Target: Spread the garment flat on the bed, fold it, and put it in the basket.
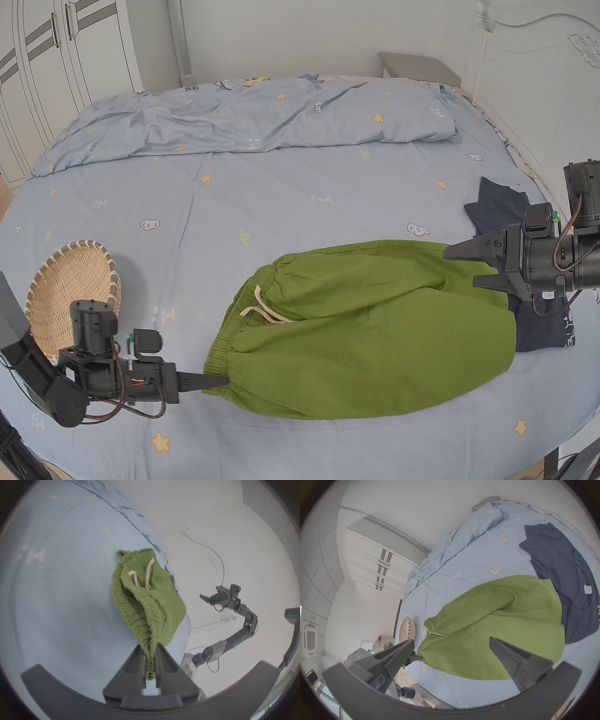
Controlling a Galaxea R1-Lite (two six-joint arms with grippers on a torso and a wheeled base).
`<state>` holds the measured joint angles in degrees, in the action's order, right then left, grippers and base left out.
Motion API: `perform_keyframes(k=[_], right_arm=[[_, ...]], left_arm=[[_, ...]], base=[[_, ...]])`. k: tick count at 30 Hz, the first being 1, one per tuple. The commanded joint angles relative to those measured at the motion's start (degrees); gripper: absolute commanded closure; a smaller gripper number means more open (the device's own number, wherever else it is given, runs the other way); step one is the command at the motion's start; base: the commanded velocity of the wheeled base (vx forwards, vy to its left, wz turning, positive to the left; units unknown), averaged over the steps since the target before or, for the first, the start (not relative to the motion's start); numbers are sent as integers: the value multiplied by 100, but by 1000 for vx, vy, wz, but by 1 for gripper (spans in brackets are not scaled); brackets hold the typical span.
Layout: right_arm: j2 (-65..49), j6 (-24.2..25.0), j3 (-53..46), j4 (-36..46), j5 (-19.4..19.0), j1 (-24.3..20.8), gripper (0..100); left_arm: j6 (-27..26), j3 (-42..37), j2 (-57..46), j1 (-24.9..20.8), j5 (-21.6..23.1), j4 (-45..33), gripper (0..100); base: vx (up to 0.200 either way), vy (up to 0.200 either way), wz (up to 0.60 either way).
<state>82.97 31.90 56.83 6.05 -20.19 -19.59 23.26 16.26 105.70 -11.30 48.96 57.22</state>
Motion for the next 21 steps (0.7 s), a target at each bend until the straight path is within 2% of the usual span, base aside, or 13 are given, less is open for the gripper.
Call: perform_keyframes(k=[1, 2, 6, 10, 11, 12, 13, 17, 21], right_arm=[[105, 0, -111, 19, -126, -45, 0], [105, -9, -225, 19, -117, -36, 0], [79, -123, -471, 46, -117, 43, 0], [-18, -492, -1113, 98, -117, 535, 0], [-26, -518, -1139, 98, -117, 553, 0], [-141, -764, -1482, 90, -135, 843, 0], [-202, -861, -1640, 90, -161, 948, 0], [-686, -1301, -2379, 98, -451, 1388, 0], [-1213, -1345, -2695, 169, -539, 1616, 0]], left_arm=[[47, -475, -542, 726, 176, -36, 100], [47, -589, -595, 937, 184, -27, 100], [56, -695, -700, 1200, 246, -36, 100], [73, -703, -771, 1473, 510, -27, 100], [73, -703, -771, 1473, 510, -27, 100], [73, -677, -771, 1526, 510, -27, 100], [73, -659, -771, 1526, 510, -27, 100], [73, -633, -788, 1490, 510, 35, 100], [82, -615, -762, 1438, 510, 105, 100]], base=[[0, 0, 0], [0, 0, 0], [0, 0, 0], [0, 0, 0], [0, 0, 0], [0, 0, 0], [0, 0, 0], [0, 0, 0], [0, 0, 0]])
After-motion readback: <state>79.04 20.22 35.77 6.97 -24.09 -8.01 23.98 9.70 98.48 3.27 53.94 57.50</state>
